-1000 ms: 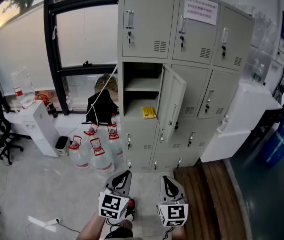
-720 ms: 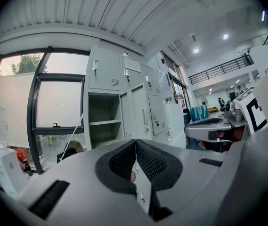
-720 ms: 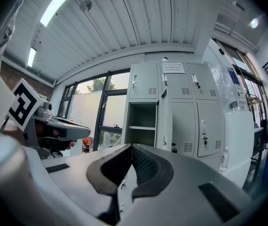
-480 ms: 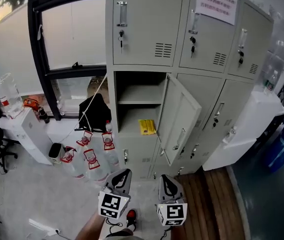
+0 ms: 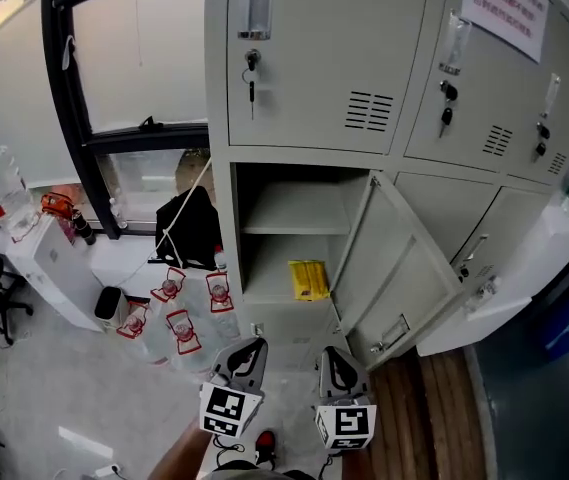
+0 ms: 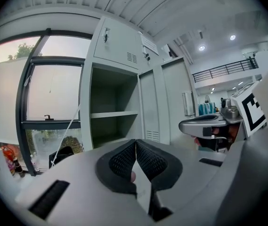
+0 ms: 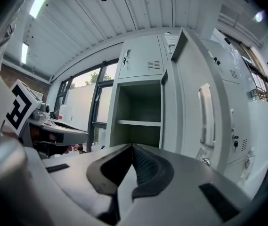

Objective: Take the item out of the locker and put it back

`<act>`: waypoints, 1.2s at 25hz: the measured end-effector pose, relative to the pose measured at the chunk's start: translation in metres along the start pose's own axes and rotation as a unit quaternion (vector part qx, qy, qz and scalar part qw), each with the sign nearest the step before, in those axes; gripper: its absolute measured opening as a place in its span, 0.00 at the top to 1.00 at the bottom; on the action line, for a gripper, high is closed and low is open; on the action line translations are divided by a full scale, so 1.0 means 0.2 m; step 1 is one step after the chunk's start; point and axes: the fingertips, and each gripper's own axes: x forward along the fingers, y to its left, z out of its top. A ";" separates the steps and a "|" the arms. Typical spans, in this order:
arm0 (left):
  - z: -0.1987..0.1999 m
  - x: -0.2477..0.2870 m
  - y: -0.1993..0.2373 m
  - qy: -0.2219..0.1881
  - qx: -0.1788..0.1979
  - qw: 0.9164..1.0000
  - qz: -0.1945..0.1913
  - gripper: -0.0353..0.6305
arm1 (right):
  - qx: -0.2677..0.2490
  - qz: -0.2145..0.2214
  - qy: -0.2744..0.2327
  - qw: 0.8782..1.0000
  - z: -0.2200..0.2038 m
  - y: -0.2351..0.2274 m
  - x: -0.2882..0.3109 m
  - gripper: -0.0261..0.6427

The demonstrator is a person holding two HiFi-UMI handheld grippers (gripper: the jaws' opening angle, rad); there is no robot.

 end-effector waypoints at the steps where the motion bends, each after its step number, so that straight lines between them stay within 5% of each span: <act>1: -0.01 0.03 0.02 0.003 -0.002 1.000 0.000 0.91 | 0.001 0.001 0.003 1.000 -0.01 -0.01 0.05 0.93; 16: -0.23 0.39 0.26 0.051 -0.024 0.998 -0.010 0.91 | -0.004 0.007 0.065 0.998 -0.28 -0.06 0.56 0.93; 26: -0.32 0.51 0.33 0.066 -0.038 0.997 -0.018 0.91 | -0.088 0.004 0.120 0.989 -0.41 -0.04 0.78 0.93; 30: -0.34 0.53 0.35 0.068 -0.044 0.997 -0.017 0.91 | -0.126 0.027 0.151 0.980 -0.49 -0.01 0.85 0.71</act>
